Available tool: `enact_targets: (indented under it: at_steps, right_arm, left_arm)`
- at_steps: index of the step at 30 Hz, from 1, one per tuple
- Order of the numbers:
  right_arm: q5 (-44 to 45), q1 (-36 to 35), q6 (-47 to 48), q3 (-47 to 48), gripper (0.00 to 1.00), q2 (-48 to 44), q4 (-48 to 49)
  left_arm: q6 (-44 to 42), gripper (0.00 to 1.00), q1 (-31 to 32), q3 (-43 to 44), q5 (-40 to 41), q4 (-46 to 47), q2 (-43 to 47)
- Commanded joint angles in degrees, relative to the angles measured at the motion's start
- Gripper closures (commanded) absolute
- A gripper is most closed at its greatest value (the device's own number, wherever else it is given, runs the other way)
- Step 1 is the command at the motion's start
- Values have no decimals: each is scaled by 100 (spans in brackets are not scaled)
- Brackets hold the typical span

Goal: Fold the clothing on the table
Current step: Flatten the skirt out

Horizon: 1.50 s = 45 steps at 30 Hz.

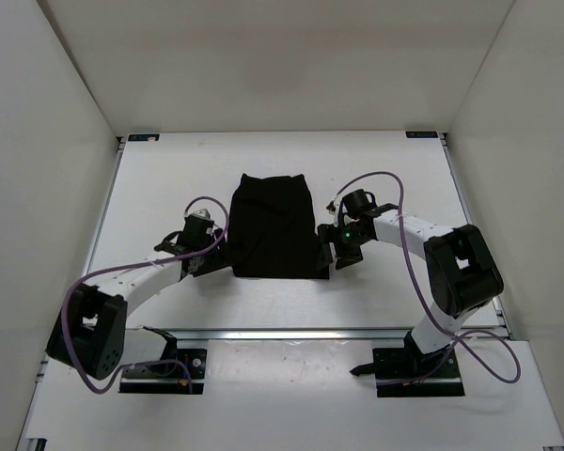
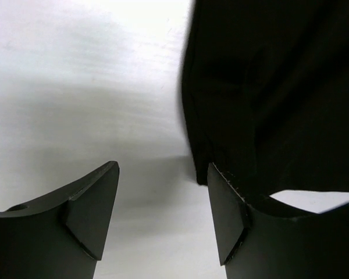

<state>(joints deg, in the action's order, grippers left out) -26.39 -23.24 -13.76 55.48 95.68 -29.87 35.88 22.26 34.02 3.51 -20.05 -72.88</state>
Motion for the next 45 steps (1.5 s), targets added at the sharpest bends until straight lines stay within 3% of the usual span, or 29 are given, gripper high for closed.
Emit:
enact_targets:
  at_steps: [1,11,13,15,20,28,40,45]
  right_arm:
    - [169,-40,-13,59,35,38,192]
    - [81,223,-172,497,47,319,289]
    - [125,390,13,735,46,346,209]
    - [47,723,153,1348,43,434,69]
    - [-182,1260,435,2676,27,977,42]
    - [-331,1331,594,5461,19,2762,-19]
    - [-358,962,198,7185,17,4608,113]
    - [-454,927,58,7423,17,4828,358]
  left_arm:
    - [-99,27,-11,394,-271,318,-112]
    - [-283,36,-152,640,-245,168,187]
    - [-510,33,-370,789,-280,221,126]
    - [-677,23,-581,1114,-351,291,-76]
    - [-1162,8,-794,2018,-1009,712,-1032]
    - [-1206,8,-855,3732,-1450,1372,-2792]
    - [-828,13,-1048,5158,-1765,2540,-4822]
    - [-836,15,-987,5712,-1809,2383,-5341]
